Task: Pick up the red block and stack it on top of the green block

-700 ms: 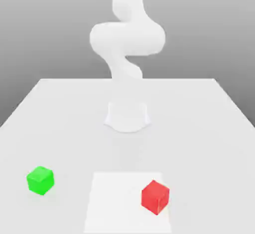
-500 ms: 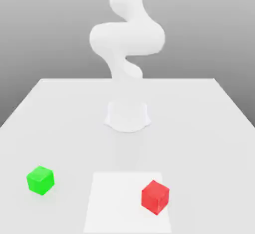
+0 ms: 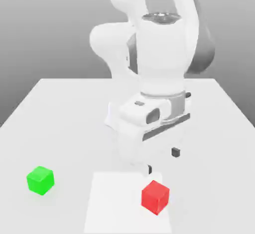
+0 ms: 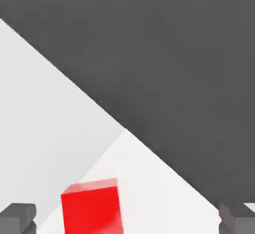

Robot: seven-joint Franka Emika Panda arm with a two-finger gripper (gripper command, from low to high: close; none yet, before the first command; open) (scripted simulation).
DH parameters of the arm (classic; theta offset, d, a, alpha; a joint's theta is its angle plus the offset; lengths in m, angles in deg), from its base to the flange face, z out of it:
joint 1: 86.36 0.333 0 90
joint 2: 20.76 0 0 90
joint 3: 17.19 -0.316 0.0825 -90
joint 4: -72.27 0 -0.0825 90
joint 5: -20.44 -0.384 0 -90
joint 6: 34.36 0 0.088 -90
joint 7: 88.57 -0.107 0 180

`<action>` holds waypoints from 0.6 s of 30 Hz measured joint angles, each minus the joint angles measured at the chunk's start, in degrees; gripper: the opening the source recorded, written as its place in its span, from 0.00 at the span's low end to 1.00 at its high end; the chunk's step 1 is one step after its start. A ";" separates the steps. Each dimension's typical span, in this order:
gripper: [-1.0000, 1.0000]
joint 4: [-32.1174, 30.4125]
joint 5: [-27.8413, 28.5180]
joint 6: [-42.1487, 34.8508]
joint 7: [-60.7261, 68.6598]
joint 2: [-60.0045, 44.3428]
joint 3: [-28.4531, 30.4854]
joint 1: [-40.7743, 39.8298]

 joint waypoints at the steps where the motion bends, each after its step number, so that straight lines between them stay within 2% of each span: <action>1: 0.50 -0.32 0.21 1.35 0.78 -2.03 -0.08 -0.02; 6: 0.50 0.63 -1.47 9.75 2.96 -12.36 -1.76 -1.27; 7: 0.00 0.83 -1.75 10.96 3.17 -13.80 -2.12 -1.57; 13: 0.00 0.94 -1.79 11.47 3.19 -14.52 -2.33 -1.75; 18: 0.00 -0.21 0.20 5.02 1.77 -6.84 -1.48 -1.33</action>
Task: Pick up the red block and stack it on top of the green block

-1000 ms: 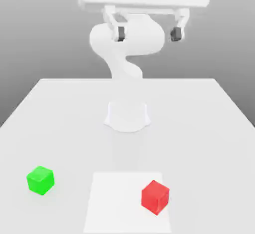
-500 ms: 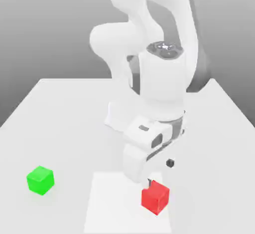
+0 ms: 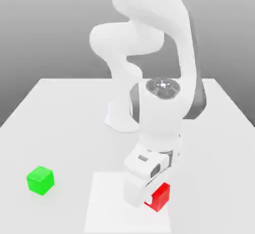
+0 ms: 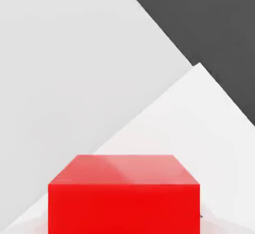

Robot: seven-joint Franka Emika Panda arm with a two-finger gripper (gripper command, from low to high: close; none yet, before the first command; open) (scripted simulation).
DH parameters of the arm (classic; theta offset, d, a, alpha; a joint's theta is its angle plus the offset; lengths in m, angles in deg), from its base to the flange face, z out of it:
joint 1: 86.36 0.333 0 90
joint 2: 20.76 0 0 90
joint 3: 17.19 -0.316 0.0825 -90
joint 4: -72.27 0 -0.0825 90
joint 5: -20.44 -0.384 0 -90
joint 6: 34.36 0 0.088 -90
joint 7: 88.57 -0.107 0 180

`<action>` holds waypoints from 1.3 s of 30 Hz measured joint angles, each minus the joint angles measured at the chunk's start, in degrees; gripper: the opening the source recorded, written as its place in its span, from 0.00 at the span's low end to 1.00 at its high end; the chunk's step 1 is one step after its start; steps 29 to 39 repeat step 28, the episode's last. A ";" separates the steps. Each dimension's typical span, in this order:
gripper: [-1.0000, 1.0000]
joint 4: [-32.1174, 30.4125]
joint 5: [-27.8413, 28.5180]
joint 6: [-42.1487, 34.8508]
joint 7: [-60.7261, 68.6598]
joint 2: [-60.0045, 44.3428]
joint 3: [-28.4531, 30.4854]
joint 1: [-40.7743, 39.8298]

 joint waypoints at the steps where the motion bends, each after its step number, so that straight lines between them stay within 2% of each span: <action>1: 0.00 -0.31 0.40 -1.72 -0.32 2.02 0.16 0.07; 4: 0.00 -0.73 1.22 -4.39 4.30 5.18 2.63 -3.55; 17: 0.00 -1.34 2.80 -9.72 38.58 11.10 14.61 -29.83; 20: 0.00 -1.12 0.47 -7.19 42.59 8.34 12.82 -35.73; 22: 0.00 -0.96 -1.48 -4.60 44.25 5.51 11.02 -33.40; 25: 0.00 -0.80 -4.75 -0.35 46.68 0.84 9.31 -34.26; 26: 1.00 -0.78 -5.44 0.60 47.18 -0.21 8.84 -34.58; 39: 1.00 -0.78 -5.44 0.60 47.18 -0.21 8.84 -34.58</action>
